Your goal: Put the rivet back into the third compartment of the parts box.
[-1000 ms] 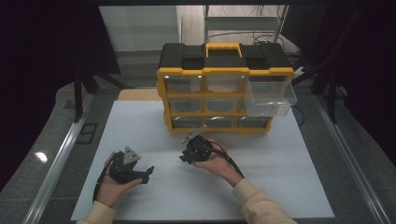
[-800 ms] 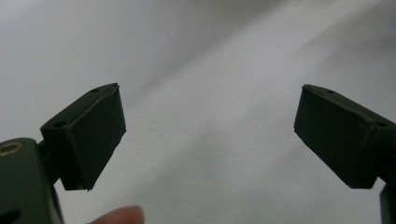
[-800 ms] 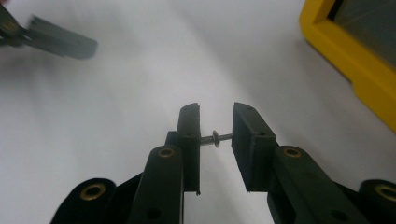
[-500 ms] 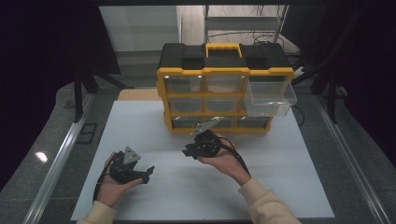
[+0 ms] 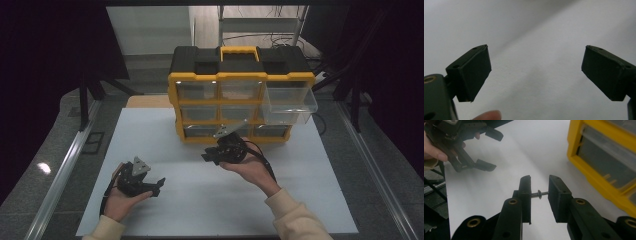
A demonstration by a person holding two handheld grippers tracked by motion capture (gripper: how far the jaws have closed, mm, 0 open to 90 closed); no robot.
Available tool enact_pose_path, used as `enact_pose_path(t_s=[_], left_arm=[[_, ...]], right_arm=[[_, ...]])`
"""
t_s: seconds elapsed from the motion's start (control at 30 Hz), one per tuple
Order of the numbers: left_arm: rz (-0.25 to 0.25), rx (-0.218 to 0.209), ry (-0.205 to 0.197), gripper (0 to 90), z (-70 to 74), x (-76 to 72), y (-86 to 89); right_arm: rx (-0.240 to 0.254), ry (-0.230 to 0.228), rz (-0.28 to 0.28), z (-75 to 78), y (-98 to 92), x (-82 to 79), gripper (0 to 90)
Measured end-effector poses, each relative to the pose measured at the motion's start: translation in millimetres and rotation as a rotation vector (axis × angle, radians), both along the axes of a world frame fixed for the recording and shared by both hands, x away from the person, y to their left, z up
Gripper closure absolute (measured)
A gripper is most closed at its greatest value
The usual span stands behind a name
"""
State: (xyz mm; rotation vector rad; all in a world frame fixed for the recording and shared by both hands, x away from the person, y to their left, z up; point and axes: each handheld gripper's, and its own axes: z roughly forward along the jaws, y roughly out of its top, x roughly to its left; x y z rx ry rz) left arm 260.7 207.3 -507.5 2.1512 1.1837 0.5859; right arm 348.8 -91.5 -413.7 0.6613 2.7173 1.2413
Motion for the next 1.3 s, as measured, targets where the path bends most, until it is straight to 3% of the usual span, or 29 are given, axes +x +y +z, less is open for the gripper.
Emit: enact_pose_path(t_s=[0.7,1.3], left_arm=[[0.003,-0.004,0.001,9.6,-0.4,0.3,-1.1],[-0.001,0.0,0.004,9.6,-0.2,0.4,-1.3]], right_arm=[[0.042,-0.054,-0.047,60.3,-26.0,-0.1,72.4],[0.085,-0.099,-0.078,92.9,-43.1,2.8,72.4]])
